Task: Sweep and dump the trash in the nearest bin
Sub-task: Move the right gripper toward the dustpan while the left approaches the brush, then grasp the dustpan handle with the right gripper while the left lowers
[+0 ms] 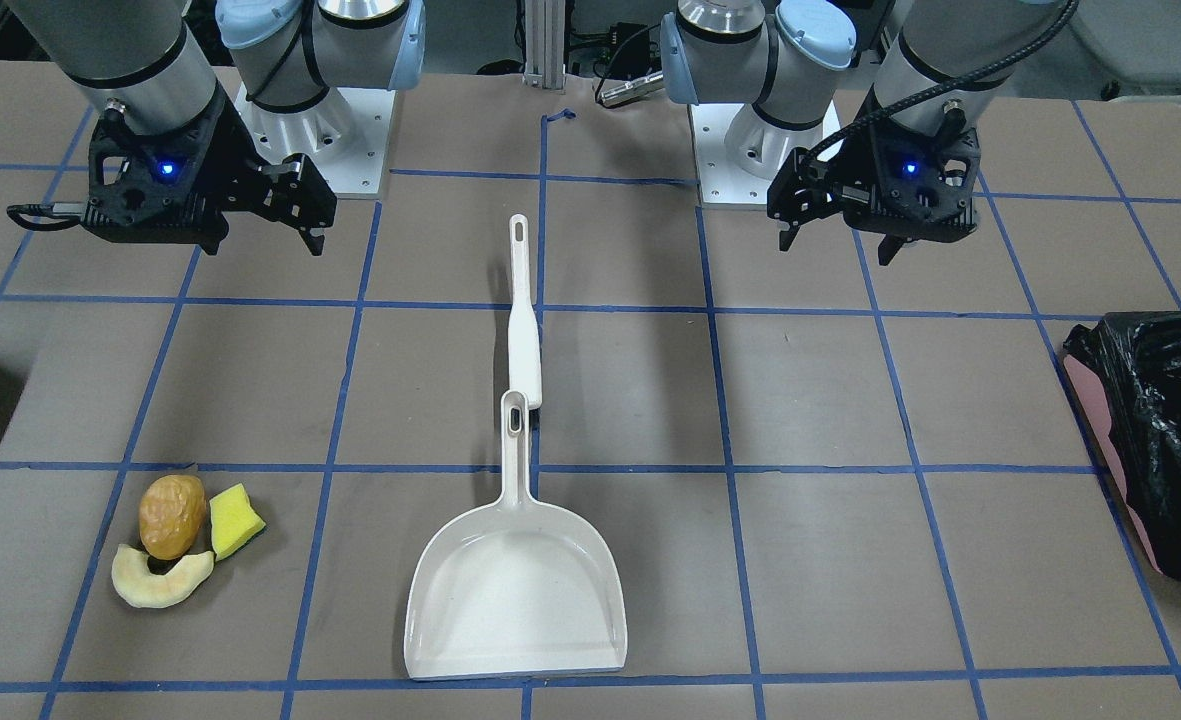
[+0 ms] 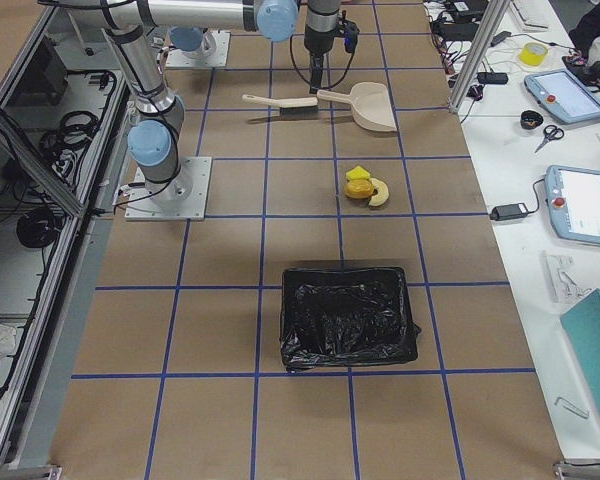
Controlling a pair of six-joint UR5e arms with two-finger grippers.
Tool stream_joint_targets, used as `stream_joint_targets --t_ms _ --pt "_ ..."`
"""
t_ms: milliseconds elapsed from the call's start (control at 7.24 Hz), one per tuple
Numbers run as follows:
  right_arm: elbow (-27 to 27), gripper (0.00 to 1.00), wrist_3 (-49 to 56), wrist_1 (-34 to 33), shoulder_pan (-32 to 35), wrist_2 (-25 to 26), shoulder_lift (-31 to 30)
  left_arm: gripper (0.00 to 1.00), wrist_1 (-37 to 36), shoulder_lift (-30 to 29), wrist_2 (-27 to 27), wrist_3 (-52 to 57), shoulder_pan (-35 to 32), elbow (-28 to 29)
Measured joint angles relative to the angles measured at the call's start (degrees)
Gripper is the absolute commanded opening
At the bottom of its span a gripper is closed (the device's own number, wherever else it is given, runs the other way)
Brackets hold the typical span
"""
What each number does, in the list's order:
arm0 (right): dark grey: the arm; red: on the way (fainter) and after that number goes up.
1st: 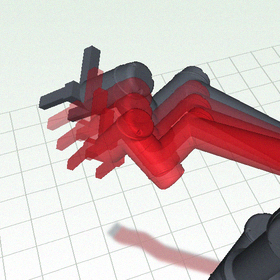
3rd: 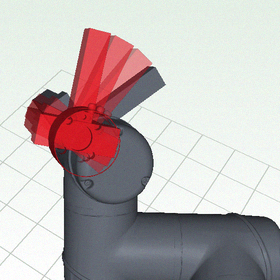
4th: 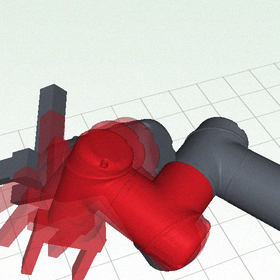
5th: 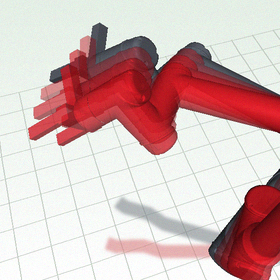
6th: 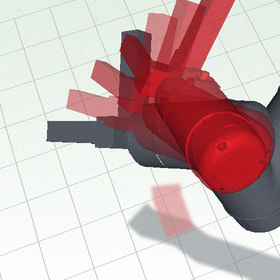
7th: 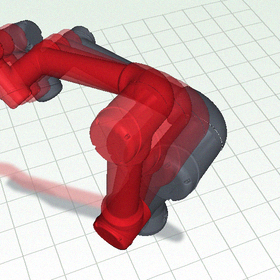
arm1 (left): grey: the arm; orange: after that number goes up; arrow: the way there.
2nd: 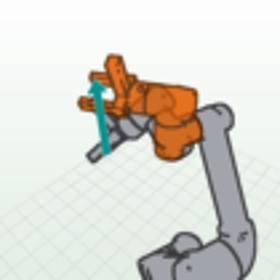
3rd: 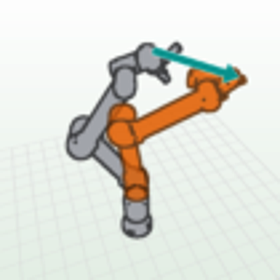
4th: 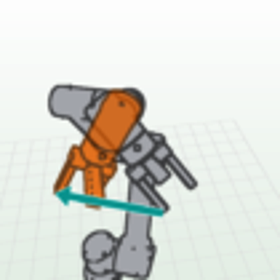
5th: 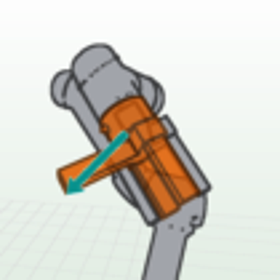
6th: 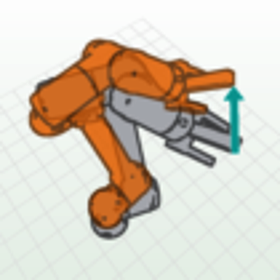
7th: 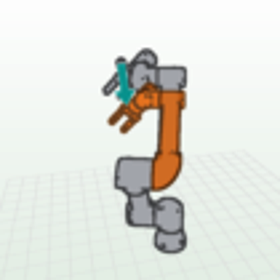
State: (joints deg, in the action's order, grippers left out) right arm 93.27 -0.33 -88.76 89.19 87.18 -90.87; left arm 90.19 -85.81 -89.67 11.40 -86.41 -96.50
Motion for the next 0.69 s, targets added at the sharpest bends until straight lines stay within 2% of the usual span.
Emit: stream_joint_targets --t_ms 415,691 --pt "-0.5 1.00 -3.6 -8.0 4.1 0.0 5.2 1.00 0.0 2.2 3.6 -1.8 -0.8 -4.6" --pt "-1.8 1.00 -5.6 -13.6 6.5 -1.2 10.9 1.00 -3.6 3.1 4.6 -6.3 -4.7 -9.5"
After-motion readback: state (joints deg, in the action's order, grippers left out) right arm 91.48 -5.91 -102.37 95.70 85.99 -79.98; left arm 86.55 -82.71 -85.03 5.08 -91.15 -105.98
